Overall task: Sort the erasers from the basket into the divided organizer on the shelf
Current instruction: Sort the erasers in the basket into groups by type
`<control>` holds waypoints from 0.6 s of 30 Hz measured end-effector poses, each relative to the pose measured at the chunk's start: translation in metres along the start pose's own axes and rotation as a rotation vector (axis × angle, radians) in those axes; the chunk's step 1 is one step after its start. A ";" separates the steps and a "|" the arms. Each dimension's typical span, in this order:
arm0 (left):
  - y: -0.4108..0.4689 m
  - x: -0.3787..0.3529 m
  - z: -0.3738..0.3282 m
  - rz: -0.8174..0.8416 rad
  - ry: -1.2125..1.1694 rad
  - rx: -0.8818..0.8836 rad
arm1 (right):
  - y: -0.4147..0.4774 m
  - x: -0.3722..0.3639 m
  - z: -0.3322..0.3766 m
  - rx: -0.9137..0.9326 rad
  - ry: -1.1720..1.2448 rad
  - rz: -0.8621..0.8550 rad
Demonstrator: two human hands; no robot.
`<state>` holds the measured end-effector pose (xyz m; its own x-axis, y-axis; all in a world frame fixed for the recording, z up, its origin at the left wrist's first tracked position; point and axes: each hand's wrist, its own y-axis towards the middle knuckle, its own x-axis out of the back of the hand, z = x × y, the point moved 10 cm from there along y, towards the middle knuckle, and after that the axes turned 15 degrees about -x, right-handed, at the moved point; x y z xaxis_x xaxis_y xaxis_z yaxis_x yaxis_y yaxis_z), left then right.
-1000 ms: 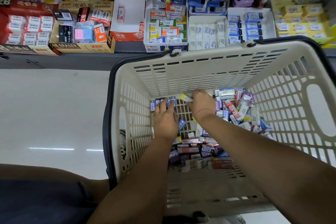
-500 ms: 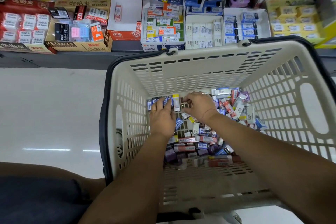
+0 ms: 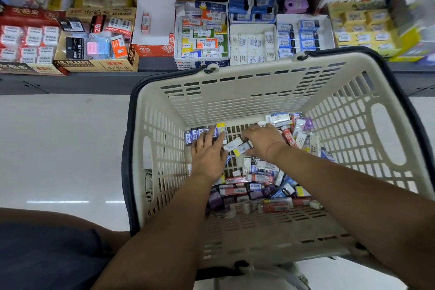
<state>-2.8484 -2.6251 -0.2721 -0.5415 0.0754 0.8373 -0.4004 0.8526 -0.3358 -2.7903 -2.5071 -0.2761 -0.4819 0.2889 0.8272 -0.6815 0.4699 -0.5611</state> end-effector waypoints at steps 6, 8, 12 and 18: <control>0.000 -0.001 0.001 0.000 -0.007 0.000 | -0.002 0.010 -0.006 0.032 0.099 0.022; -0.001 -0.002 0.002 -0.015 -0.008 -0.003 | -0.001 0.021 -0.020 -0.092 0.355 0.019; 0.000 -0.004 0.001 -0.032 -0.028 0.009 | 0.001 0.034 -0.034 -0.392 0.567 -0.083; 0.001 -0.003 0.002 -0.029 -0.050 0.016 | 0.009 0.022 -0.007 -0.445 0.460 -0.114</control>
<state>-2.8486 -2.6256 -0.2762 -0.5658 0.0246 0.8241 -0.4282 0.8454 -0.3193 -2.8036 -2.4909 -0.2631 -0.0673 0.4980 0.8646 -0.3736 0.7909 -0.4846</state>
